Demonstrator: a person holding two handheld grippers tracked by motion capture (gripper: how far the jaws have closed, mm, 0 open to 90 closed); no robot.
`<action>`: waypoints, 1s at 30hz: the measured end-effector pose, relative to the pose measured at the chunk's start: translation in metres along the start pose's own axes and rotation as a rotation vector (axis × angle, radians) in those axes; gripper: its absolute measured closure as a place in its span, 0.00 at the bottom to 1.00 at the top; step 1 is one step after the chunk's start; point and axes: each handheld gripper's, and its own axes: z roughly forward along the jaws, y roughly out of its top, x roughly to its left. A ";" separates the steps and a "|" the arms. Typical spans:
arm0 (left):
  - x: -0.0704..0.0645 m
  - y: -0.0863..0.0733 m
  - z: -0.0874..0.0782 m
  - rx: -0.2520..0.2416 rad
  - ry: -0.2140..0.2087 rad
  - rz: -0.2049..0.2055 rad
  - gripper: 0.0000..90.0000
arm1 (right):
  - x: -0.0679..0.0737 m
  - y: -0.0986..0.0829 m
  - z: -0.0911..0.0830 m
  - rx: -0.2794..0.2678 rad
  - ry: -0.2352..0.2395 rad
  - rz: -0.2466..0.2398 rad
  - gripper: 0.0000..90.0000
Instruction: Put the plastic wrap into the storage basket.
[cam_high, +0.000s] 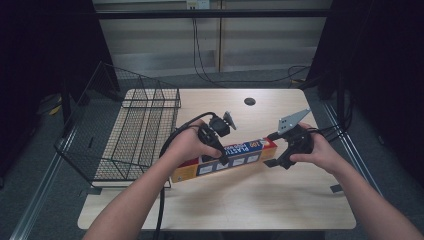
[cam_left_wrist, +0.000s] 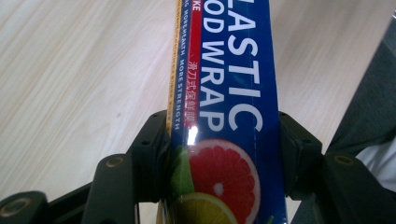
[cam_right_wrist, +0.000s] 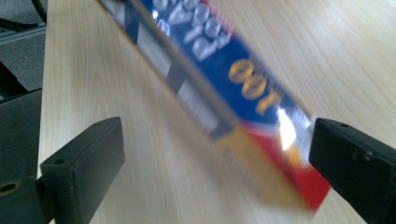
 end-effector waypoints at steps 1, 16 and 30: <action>0.001 -0.001 -0.002 0.000 0.008 -0.007 0.50 | 0.001 -0.002 0.000 0.000 -0.009 0.001 0.03; 0.022 -0.012 -0.025 -0.041 0.032 -0.147 0.50 | 0.012 -0.022 0.011 -0.035 -0.097 0.070 0.02; 0.038 -0.016 -0.053 -0.035 0.079 -0.228 0.50 | 0.019 -0.044 0.016 -0.065 -0.124 0.123 0.02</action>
